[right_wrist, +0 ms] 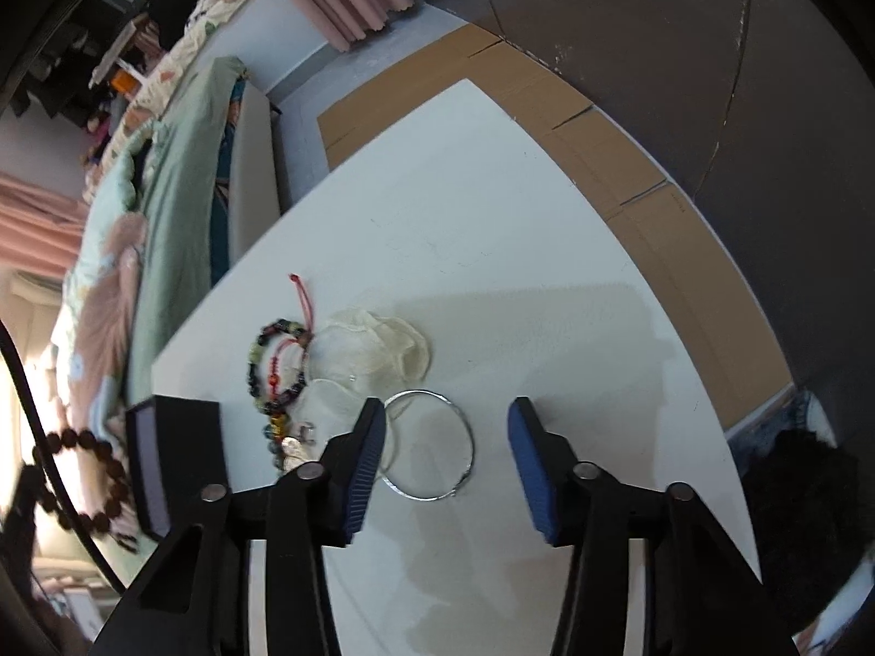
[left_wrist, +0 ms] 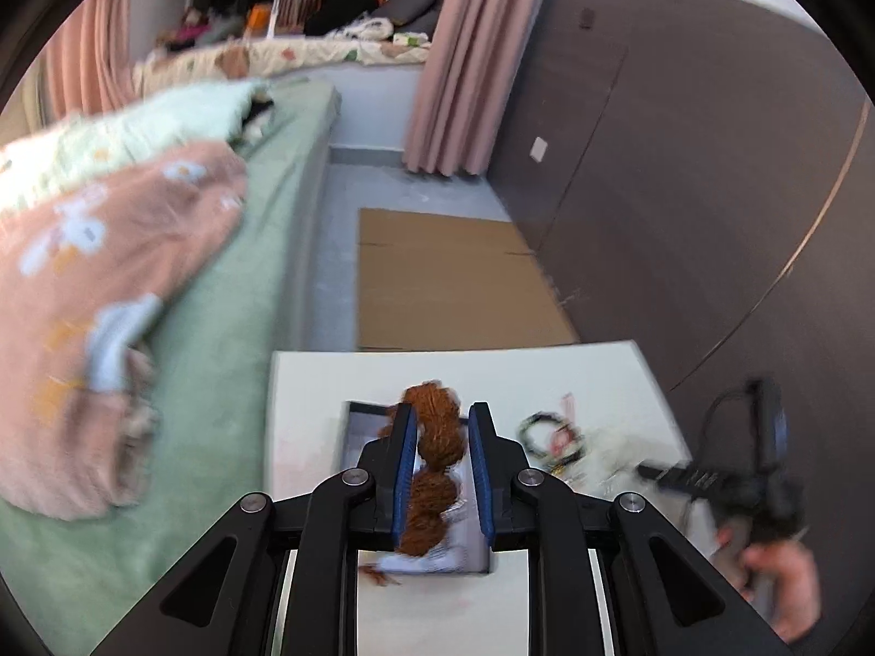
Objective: Organize jewelry
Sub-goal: 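Lower the bead bracelet into the black box and open the left tool, then grasp the large silver hoop with the right tool while the left tool grasps the small silver ring, then carry the hoop and ring over the black box and open both tools, then grasp the green-and-black bead bracelet with red cord using the left tool, then lift the bead bracelet with the left tool toward the black box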
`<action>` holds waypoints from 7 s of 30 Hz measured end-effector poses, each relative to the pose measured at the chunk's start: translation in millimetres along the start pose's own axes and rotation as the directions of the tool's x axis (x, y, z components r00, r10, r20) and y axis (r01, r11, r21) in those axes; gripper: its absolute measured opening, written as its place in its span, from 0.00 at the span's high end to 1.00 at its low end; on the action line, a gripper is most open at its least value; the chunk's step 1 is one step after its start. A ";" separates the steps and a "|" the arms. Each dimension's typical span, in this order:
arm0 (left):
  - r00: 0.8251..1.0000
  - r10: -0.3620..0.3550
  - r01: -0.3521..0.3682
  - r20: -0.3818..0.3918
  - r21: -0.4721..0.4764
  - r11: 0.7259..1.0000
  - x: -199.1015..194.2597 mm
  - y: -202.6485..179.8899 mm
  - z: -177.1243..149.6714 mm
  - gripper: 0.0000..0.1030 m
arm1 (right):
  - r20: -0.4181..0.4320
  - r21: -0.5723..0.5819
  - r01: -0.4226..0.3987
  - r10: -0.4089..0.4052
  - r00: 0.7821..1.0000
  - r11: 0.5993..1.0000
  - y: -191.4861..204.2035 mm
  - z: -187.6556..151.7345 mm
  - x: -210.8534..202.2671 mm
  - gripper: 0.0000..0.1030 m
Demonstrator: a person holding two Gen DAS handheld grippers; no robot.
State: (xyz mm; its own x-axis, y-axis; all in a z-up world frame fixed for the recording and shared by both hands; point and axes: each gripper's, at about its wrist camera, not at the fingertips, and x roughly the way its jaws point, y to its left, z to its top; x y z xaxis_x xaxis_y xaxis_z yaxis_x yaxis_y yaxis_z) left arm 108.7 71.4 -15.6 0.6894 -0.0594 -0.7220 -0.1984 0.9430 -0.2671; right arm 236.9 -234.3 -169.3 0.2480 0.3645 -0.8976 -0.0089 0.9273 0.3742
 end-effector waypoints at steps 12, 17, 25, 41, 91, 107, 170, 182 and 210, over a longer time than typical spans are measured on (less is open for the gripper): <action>0.979 -0.203 0.205 0.028 -0.098 0.974 39.3 -2.9 -16.5 0.37 | 0.018 -0.204 0.170 -0.170 0.985 0.964 22.9 -19.1 -1.8 0.71; 0.977 -0.211 0.210 0.013 -0.146 0.967 45.1 5.3 -19.0 0.37 | 0.017 -0.167 0.168 -0.167 0.986 0.972 16.7 -26.4 -6.8 0.74; 0.976 -0.218 0.217 0.002 -0.091 0.972 42.7 -6.3 -25.5 0.37 | 0.072 -0.248 0.283 -0.274 0.959 0.926 40.4 -47.5 -0.2 0.81; 0.976 -0.214 0.216 -0.043 0.072 0.974 56.1 -51.2 -44.0 0.40 | 0.141 -0.082 0.089 -0.077 0.987 0.993 3.5 -30.2 -40.2 0.98; 0.979 -0.193 0.202 -0.066 0.164 0.966 69.3 -60.8 -44.2 0.88 | 0.216 -0.082 -0.229 0.242 0.946 0.970 26.7 -19.8 -73.4 0.98; 0.967 -0.220 0.212 0.127 0.074 0.974 -0.7 1.7 -16.7 0.88 | 0.241 -0.185 -0.383 0.420 0.875 0.905 92.5 -34.5 -66.8 0.98; 0.974 -0.227 0.228 -0.022 0.121 0.966 62.2 -57.8 -38.5 0.32 | 0.133 0.034 -0.151 0.145 0.980 0.988 10.1 -18.8 -46.2 0.36; 0.977 -0.177 0.202 -0.119 0.243 0.949 106.3 -96.5 -52.3 0.65 | 0.140 0.061 -0.107 0.098 0.985 0.992 -9.8 -15.3 -57.0 0.36; 0.982 -0.105 0.153 -0.158 0.331 0.931 130.4 -113.2 -61.6 0.92 | 0.060 0.138 -0.109 0.102 0.993 0.984 -31.6 -12.2 -45.9 0.36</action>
State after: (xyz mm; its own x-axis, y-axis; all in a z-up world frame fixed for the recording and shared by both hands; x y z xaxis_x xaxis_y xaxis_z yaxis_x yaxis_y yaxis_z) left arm 178.2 -63.2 -118.9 0.5879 -0.2092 -0.7814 0.1515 0.9774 -0.1477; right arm 214.0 -279.3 -142.7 0.3033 0.4515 -0.8391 0.0978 0.8612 0.4988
